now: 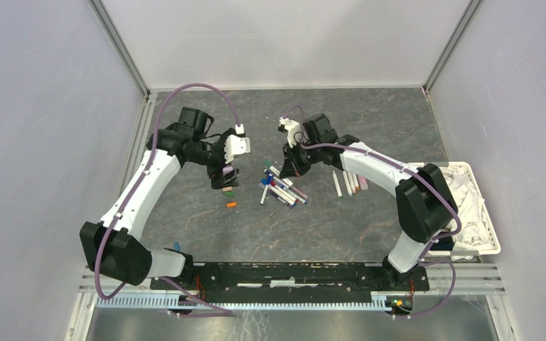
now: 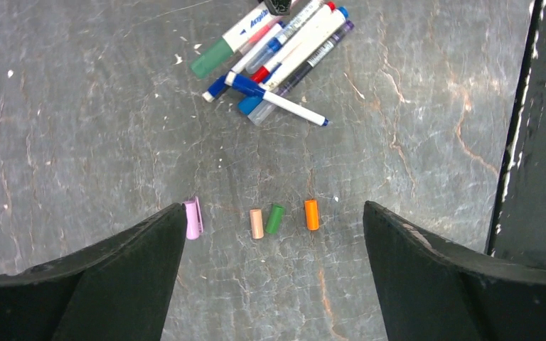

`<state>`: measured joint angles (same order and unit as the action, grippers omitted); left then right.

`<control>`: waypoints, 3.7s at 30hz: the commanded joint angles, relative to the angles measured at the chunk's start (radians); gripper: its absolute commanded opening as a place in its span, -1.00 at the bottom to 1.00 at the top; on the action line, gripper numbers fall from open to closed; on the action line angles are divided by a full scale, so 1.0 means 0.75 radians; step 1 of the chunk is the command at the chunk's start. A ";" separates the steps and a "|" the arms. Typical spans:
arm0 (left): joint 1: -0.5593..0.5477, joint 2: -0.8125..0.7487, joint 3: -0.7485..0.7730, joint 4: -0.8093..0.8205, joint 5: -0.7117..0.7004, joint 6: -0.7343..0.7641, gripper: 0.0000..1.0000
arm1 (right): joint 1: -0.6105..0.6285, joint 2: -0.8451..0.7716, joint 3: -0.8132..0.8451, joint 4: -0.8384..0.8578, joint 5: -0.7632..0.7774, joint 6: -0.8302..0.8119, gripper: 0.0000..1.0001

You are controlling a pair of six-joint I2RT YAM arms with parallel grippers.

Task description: Open the pen caps

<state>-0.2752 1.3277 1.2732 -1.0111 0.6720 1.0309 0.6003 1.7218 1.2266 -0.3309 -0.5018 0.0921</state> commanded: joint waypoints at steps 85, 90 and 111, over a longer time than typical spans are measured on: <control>-0.082 0.402 -0.320 0.566 -0.632 -0.006 -0.81 | -0.305 -0.266 -0.350 0.016 0.760 0.206 -1.00; -0.083 0.442 -0.308 0.545 -0.645 -0.028 -0.56 | -0.310 -0.224 -0.372 0.071 0.805 0.197 -1.00; -0.083 0.337 0.211 0.059 -0.368 -0.227 0.99 | -0.311 -0.153 -0.394 0.077 0.890 0.180 -0.55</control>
<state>-0.3340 1.6379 1.3197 -0.8658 0.3393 0.9470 0.3683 1.6207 0.9306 -0.2935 0.1360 0.2268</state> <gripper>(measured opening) 0.957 0.222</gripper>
